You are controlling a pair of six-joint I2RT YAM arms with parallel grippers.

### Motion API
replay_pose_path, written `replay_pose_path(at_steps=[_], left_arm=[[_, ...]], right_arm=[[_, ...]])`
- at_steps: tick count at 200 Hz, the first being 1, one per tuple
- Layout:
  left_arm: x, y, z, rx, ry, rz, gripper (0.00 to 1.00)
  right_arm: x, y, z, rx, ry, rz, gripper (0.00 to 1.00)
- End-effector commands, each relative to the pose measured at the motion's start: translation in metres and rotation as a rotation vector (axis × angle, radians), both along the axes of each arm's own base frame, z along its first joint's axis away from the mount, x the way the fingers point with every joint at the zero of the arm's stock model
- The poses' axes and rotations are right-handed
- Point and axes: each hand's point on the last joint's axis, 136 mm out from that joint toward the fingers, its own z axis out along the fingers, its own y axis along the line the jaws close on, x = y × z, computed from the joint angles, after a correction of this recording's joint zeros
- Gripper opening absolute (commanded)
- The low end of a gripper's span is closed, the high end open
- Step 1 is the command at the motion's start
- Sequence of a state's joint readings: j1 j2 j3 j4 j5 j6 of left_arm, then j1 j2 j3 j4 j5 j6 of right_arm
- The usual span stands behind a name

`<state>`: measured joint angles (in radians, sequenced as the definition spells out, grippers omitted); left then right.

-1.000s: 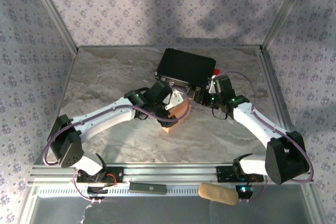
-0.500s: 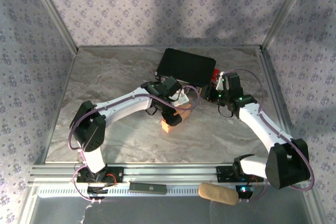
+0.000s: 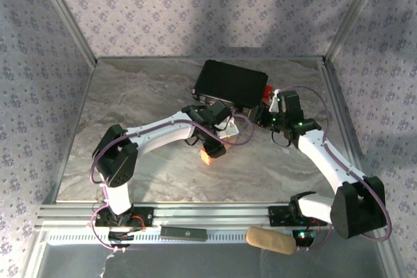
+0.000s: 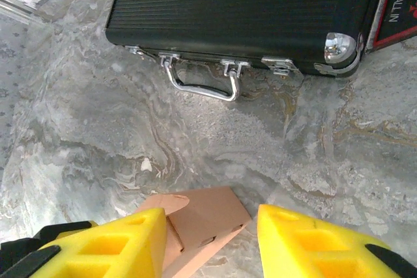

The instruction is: Fold the paper box

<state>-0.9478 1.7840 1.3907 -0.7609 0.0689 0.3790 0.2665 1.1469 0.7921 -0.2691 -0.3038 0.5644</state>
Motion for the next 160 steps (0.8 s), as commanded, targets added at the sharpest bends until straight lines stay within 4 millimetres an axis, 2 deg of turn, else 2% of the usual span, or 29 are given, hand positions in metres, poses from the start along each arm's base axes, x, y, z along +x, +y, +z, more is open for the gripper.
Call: replay_pose_path(at_steps=[1, 38, 69, 93, 121, 160], left_arm=[[-0.035, 0.006, 0.017, -0.018, -0.012, -0.254, 0.68], [-0.038, 0.014, 0.025, -0.002, -0.036, -0.358, 0.66], [-0.038, 0.020, 0.017, 0.024, -0.005, -0.374, 0.65], [-0.039, 0.021, 0.012, 0.028, 0.003, -0.364, 0.65], [-0.039, 0.015, 0.014, 0.003, -0.010, -0.364, 0.66], [-0.037, 0.018, 0.009, 0.039, -0.003, -0.372, 0.65]], right_arm=[[-0.014, 0.000, -0.007, 0.007, 0.002, 0.000, 0.42], [-0.034, 0.006, -0.015, -0.053, -0.069, 0.039, 0.42], [-0.047, 0.019, -0.009, -0.088, -0.164, 0.123, 0.41], [-0.059, 0.020, -0.005, -0.162, -0.263, 0.147, 0.43], [-0.063, 0.017, -0.008, -0.208, -0.300, 0.164, 0.45], [-0.070, 0.026, -0.017, -0.241, -0.293, 0.264, 0.45]])
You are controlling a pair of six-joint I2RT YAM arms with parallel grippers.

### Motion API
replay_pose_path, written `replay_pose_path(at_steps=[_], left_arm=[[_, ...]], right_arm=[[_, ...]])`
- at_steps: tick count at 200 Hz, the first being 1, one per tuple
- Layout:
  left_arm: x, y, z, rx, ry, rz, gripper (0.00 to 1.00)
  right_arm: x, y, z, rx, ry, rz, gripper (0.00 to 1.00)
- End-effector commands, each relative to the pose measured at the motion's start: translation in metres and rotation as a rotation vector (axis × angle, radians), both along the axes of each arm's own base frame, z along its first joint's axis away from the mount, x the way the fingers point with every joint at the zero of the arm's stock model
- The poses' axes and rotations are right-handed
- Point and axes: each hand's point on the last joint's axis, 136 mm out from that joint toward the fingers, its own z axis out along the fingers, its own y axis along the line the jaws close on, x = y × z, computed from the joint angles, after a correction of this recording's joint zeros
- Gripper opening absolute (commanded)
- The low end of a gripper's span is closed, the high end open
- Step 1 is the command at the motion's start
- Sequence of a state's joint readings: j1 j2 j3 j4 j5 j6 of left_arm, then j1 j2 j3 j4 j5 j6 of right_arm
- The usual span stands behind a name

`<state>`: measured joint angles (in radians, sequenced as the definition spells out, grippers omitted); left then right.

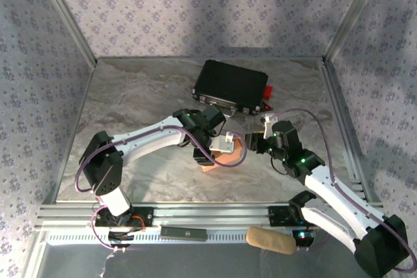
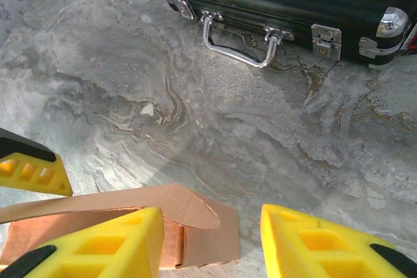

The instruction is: Fold the paper box

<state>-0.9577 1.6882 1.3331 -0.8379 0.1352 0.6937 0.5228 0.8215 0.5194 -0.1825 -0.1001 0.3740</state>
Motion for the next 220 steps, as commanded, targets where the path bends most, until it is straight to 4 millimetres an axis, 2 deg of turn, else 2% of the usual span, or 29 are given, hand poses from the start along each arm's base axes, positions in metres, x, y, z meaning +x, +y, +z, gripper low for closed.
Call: replay_pose_path(at_steps=[1, 23, 47, 111, 160, 191, 220], left_arm=[[-0.005, 0.000, -0.003, 0.019, 0.018, -0.044, 0.65], [-0.002, 0.001, -0.005, 0.031, 0.010, -0.044, 0.65], [0.003, 0.004, -0.006, 0.040, 0.000, -0.034, 0.65], [0.011, 0.017, -0.006, 0.074, -0.029, -0.034, 0.65], [0.017, 0.028, -0.004, 0.083, -0.046, -0.019, 0.65], [0.019, 0.031, -0.006, 0.083, -0.046, -0.004, 0.65], [0.022, 0.031, -0.004, 0.074, -0.055, 0.013, 0.65]], right_arm=[[-0.003, 0.002, -0.007, -0.067, -0.024, 0.056, 0.45], [-0.001, 0.005, -0.013, -0.113, 0.016, 0.086, 0.45], [-0.003, 0.016, -0.006, -0.118, 0.022, 0.129, 0.44], [-0.013, 0.019, -0.001, -0.112, 0.025, 0.150, 0.45], [-0.018, 0.030, -0.007, -0.137, 0.044, 0.196, 0.44], [-0.016, 0.029, -0.007, -0.158, 0.042, 0.191, 0.44], [-0.015, 0.031, -0.014, -0.182, 0.068, 0.197, 0.37]])
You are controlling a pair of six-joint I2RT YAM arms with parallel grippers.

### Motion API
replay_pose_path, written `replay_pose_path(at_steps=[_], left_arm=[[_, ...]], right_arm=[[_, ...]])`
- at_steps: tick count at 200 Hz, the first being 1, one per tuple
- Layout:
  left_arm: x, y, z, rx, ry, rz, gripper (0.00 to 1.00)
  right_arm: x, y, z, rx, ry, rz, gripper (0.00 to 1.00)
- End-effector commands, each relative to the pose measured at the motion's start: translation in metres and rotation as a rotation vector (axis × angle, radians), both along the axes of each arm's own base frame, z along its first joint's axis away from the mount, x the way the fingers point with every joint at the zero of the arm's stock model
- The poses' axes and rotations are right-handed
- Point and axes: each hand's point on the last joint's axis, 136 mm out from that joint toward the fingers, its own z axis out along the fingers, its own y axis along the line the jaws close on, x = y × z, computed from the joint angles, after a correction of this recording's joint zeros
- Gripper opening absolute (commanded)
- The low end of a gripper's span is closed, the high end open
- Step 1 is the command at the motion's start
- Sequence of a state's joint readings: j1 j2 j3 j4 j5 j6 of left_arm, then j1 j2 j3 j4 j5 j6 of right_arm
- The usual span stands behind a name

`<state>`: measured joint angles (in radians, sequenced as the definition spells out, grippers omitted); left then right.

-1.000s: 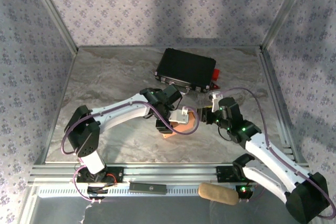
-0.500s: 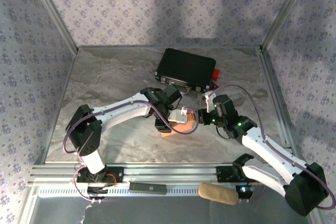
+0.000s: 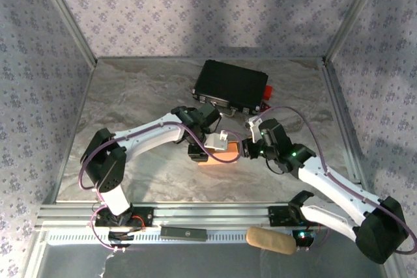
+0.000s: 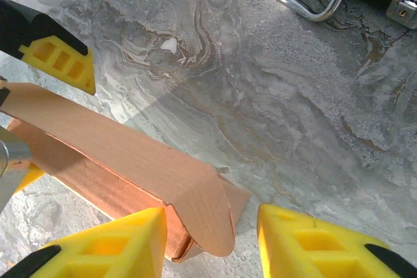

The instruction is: Fold the paper box

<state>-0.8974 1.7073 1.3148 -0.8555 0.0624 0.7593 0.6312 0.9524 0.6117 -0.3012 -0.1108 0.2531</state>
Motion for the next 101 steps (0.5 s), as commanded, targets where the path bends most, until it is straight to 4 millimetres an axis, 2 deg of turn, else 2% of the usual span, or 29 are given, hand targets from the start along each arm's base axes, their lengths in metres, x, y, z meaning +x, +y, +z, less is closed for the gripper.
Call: replay_pose_path(at_steps=[1, 50, 101], left_arm=[[-0.001, 0.003, 0.010, -0.017, -0.013, -0.003, 0.65], [0.001, 0.002, 0.016, -0.045, -0.021, 0.012, 0.65], [0.003, 0.001, 0.021, -0.065, -0.031, 0.026, 0.65]], right_arm=[[0.003, 0.002, 0.004, -0.028, -0.005, 0.009, 0.37], [0.007, -0.004, 0.000, -0.077, -0.012, -0.026, 0.34], [0.011, -0.001, 0.000, -0.089, -0.006, -0.026, 0.25]])
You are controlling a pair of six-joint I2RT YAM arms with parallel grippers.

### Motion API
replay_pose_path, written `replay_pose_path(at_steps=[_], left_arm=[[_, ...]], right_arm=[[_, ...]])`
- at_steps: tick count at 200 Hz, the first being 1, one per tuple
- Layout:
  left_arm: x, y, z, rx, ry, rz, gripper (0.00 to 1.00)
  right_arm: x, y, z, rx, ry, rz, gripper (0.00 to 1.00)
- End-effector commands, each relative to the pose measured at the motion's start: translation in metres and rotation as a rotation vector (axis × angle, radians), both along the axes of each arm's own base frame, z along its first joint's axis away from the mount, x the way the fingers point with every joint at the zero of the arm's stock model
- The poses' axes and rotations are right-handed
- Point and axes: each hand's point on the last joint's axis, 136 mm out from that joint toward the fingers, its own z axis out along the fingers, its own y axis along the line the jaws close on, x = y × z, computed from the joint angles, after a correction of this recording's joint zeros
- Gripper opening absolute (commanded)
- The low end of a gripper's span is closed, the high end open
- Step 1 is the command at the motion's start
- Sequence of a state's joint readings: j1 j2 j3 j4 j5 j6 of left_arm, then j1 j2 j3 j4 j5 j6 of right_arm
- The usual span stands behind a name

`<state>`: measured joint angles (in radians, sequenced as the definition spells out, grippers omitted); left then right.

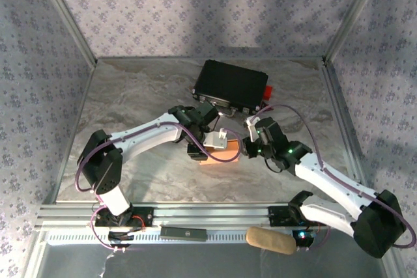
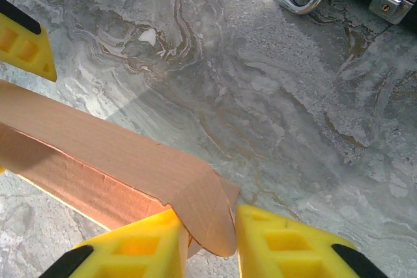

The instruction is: Fold the paper box

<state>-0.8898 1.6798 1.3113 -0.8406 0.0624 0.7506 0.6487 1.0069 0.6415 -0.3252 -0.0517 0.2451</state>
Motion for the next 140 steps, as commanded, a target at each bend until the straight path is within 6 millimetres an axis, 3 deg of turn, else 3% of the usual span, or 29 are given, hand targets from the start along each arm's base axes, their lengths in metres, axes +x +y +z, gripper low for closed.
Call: replay_pose_path(at_steps=[1, 55, 140], left_arm=[[-0.001, 0.002, 0.012, -0.034, -0.009, 0.010, 0.65], [-0.001, -0.002, 0.010, -0.046, 0.006, 0.025, 0.65], [-0.001, -0.009, 0.013, -0.069, 0.014, 0.042, 0.65]], right_arm=[[0.005, 0.001, 0.007, -0.025, -0.017, -0.006, 0.25], [0.008, 0.002, 0.009, -0.035, -0.013, -0.019, 0.14], [0.009, 0.006, 0.015, -0.043, 0.000, -0.058, 0.08]])
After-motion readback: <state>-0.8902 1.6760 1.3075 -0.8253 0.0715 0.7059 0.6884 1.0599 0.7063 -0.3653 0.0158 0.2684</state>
